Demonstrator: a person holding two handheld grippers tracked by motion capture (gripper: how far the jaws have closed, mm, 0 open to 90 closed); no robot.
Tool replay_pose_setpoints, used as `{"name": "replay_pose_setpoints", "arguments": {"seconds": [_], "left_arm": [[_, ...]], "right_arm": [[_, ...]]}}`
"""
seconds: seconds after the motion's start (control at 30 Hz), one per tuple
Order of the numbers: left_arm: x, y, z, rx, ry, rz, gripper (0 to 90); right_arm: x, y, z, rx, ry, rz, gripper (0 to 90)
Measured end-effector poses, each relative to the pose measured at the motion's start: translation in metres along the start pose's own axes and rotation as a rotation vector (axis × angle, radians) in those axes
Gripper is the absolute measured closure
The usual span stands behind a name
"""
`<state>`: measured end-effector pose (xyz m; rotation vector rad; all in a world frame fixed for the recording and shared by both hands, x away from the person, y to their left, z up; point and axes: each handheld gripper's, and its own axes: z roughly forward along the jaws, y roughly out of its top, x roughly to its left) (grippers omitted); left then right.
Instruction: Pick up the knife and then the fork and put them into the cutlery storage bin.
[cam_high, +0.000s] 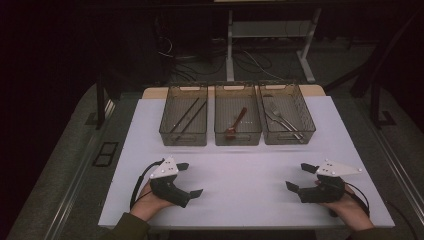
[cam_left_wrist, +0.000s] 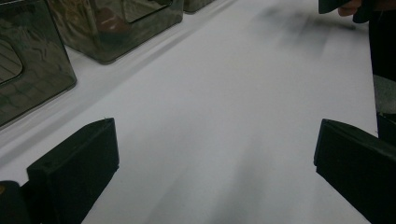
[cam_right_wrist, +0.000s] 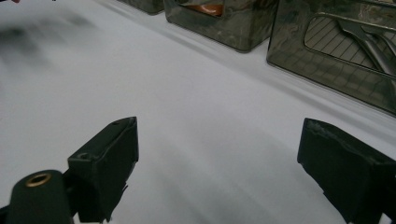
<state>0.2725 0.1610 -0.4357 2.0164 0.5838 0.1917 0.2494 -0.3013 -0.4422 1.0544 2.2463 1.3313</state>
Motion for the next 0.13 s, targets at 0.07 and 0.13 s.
{"name": "replay_pose_setpoints", "arguments": {"seconds": [0.07, 0.13], "left_arm": [[-0.0002, 0.0002, 0.0004, 0.000, -0.001, 0.000, 0.0], [-0.0003, 0.0003, 0.0008, 0.002, -0.003, 0.000, 0.0]], "right_arm": [[0.0005, 0.0003, -0.0002, -0.004, 0.000, 0.005, 11.9], [0.0004, 0.0007, -0.0003, -0.006, 0.000, 0.000, 11.9]]}}
